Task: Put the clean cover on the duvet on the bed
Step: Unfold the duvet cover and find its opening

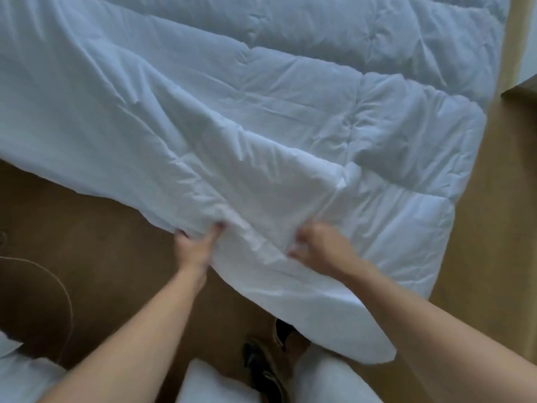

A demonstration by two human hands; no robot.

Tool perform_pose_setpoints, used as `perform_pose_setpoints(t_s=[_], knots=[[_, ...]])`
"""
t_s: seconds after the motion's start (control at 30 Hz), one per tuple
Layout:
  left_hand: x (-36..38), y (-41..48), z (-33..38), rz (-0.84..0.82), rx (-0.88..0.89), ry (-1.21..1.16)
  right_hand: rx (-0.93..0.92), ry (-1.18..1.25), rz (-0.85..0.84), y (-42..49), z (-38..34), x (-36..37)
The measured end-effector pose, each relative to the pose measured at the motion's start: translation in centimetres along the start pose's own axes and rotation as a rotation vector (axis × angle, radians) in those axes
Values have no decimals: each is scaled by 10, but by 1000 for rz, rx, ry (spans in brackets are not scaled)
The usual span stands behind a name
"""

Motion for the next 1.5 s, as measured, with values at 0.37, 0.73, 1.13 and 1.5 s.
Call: perform_pose_setpoints(t_s=[0.37,0.73,1.13,1.5], knots=[[-98,74,9,12,-170,-98,-73,-99,-203,169,-154,-27],[-207,180,62,-21,-57,-150,206,349,272,250,-288,-31],[-355,275,196,80,187,127,-18,270,-251,317,-498,46],[-407,325,282,53,313,395,-87,801,-57,372,-571,37]])
Point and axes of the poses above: each hand's wrist, its own y-axis towards the middle knuckle, its own x-axis out of the palm, z = x × y, the point moved 8 cm from there along y, towards the middle knuckle, and after that the axes turned 6 degrees about -z, right-handed, at the moved point
